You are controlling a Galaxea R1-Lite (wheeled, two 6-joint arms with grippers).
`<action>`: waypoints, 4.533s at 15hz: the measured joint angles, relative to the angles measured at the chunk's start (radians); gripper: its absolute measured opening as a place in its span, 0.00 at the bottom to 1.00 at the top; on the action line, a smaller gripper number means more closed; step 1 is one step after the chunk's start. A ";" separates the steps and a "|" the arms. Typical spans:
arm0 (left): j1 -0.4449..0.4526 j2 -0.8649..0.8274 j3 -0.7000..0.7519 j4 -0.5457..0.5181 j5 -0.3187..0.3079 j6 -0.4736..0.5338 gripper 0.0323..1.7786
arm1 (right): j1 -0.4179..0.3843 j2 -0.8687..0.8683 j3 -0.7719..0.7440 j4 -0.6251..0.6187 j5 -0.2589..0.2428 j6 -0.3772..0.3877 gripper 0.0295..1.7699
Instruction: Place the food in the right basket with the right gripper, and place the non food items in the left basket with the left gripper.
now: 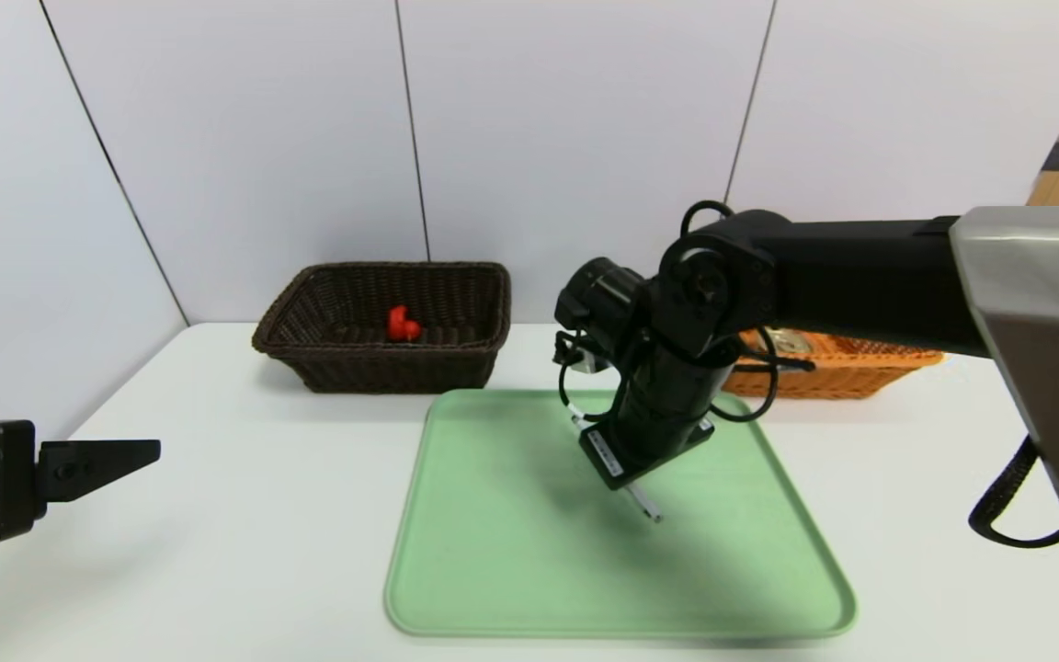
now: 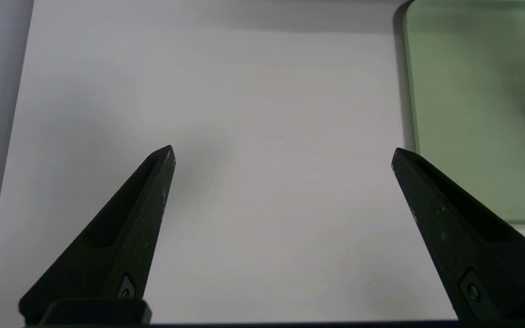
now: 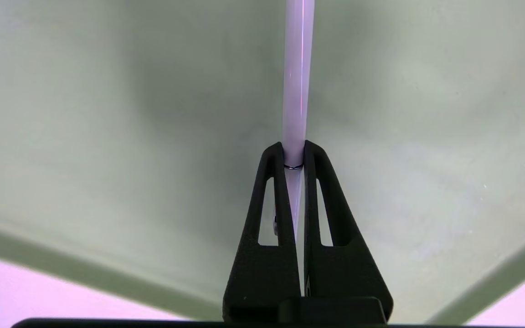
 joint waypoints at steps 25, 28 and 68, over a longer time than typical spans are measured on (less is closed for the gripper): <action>-0.002 -0.034 0.066 0.000 -0.006 0.000 0.95 | 0.093 -0.005 -0.007 -1.187 -0.007 -0.111 0.04; -0.002 -0.050 0.083 0.001 -0.006 0.000 0.95 | 0.091 0.053 -0.009 -1.286 -0.004 -0.110 0.04; 0.096 -0.241 0.130 -0.021 0.006 0.003 0.95 | -0.133 -0.449 0.435 -1.038 -0.246 -0.169 0.92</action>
